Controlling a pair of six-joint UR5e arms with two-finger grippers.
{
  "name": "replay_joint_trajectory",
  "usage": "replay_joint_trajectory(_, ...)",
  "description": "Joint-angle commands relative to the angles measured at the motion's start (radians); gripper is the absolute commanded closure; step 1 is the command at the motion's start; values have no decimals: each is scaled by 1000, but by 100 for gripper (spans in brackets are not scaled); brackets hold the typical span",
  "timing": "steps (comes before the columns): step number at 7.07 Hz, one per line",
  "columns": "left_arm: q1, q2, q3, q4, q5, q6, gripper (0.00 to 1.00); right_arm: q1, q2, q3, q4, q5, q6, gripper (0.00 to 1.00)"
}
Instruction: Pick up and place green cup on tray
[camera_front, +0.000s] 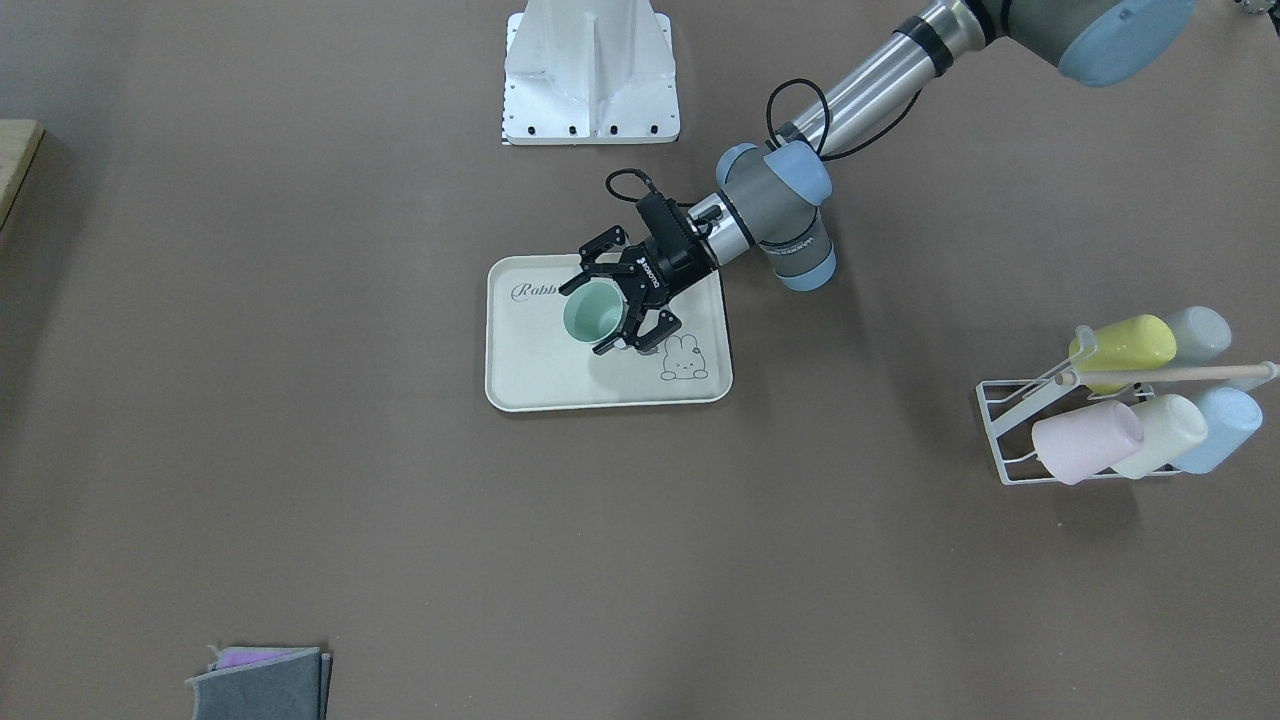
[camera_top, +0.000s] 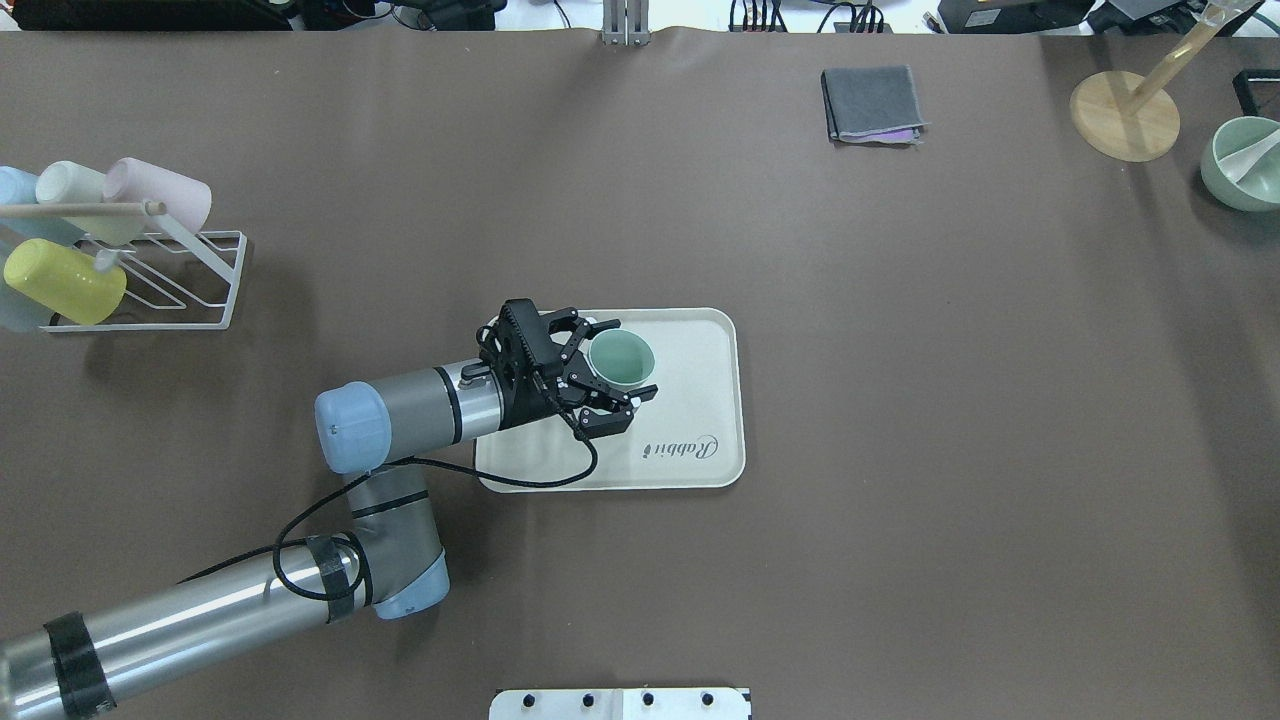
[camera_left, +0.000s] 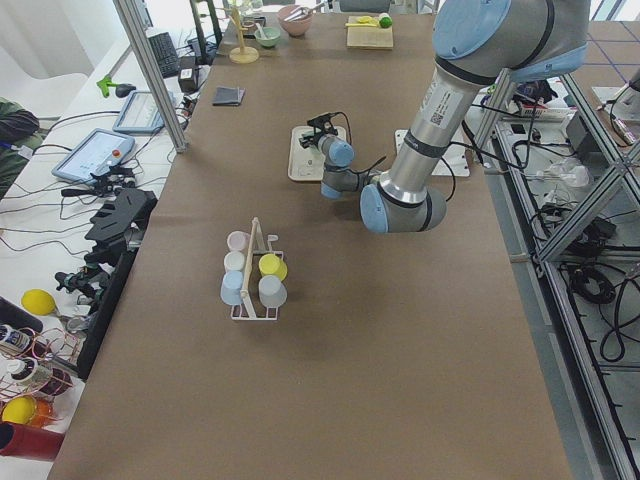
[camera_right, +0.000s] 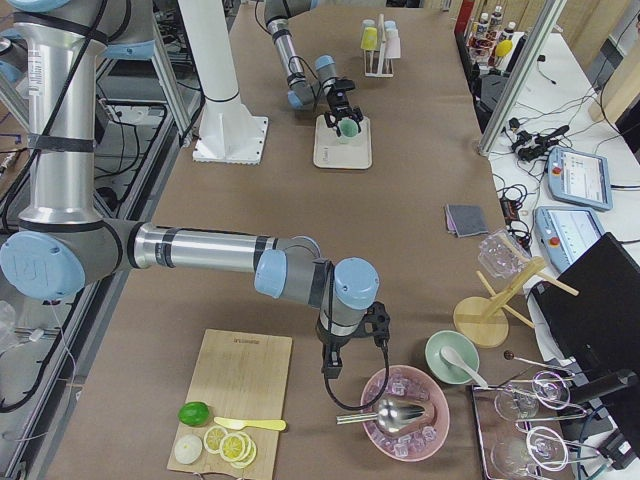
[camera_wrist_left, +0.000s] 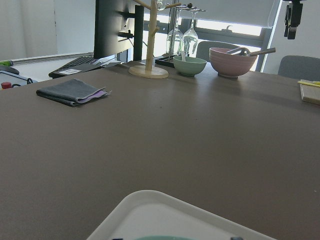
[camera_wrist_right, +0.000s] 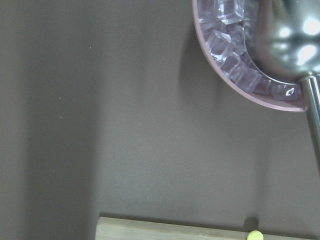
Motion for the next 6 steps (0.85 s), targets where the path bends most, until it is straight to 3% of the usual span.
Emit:
replay_joint_trajectory(1, -7, 63, -51, -4, 0, 2, 1, 0, 1, -8, 1, -1, 2, 0)
replay_joint_trajectory(6, -1, 69, -117, 5, 0, 5, 1, 0, 2, -6, 1, 2, 2, 0)
